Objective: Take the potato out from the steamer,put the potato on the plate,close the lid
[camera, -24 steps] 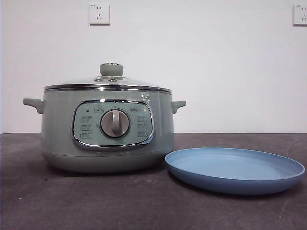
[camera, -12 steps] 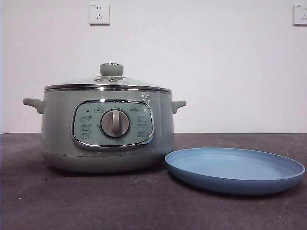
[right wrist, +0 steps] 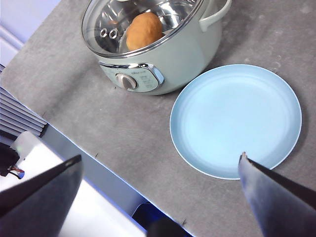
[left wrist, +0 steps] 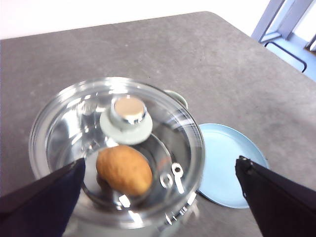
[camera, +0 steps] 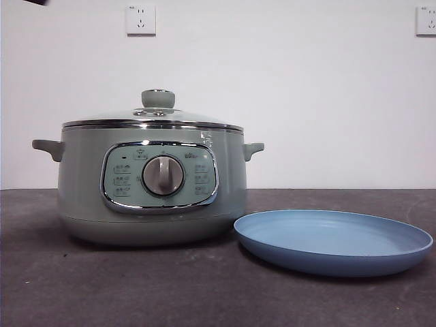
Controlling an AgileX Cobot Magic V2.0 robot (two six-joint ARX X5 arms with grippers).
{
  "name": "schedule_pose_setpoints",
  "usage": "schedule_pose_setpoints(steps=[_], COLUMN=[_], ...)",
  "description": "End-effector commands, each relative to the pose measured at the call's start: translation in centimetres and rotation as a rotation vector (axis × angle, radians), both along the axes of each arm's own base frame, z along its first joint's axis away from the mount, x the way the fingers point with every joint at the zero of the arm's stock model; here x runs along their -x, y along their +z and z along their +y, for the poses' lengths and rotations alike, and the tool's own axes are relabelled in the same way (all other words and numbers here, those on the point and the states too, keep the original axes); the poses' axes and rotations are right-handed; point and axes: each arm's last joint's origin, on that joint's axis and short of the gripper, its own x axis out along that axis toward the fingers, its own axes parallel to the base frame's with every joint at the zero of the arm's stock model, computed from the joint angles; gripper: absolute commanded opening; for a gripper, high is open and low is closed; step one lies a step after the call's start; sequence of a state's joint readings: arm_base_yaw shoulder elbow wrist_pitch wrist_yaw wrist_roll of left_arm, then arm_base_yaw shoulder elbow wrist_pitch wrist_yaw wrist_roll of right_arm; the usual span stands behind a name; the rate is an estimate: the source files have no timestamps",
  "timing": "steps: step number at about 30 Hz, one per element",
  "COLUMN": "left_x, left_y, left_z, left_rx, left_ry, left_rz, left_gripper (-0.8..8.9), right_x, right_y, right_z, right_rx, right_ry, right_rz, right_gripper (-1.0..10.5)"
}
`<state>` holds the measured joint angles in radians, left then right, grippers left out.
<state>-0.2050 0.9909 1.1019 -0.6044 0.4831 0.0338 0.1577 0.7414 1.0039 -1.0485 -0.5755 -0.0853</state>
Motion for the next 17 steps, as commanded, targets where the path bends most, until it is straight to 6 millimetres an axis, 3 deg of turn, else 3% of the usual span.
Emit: schedule_pose_setpoints(steps=[1, 9, 17], left_x=[-2.2, -8.1, -11.5], left_y=[0.1, -1.4, -5.0], left_z=[-1.4, -5.3, -7.8], left_rx=[-0.056, -0.154, -0.197], left_ry=[-0.025, -0.04, -0.038], left_rz=[-0.005, 0.024, 0.057], left_gripper=[6.25, 6.24, 6.24], right_x=[0.0, 0.0, 0.0], right_y=[0.1, 0.1, 0.1], right_z=[0.0, 0.0, 0.0], right_rx=[-0.006, -0.006, -0.005], right_ry=[-0.002, -0.002, -0.003], right_rz=[0.001, 0.001, 0.001], right_gripper=[6.3, 6.3, 6.3])
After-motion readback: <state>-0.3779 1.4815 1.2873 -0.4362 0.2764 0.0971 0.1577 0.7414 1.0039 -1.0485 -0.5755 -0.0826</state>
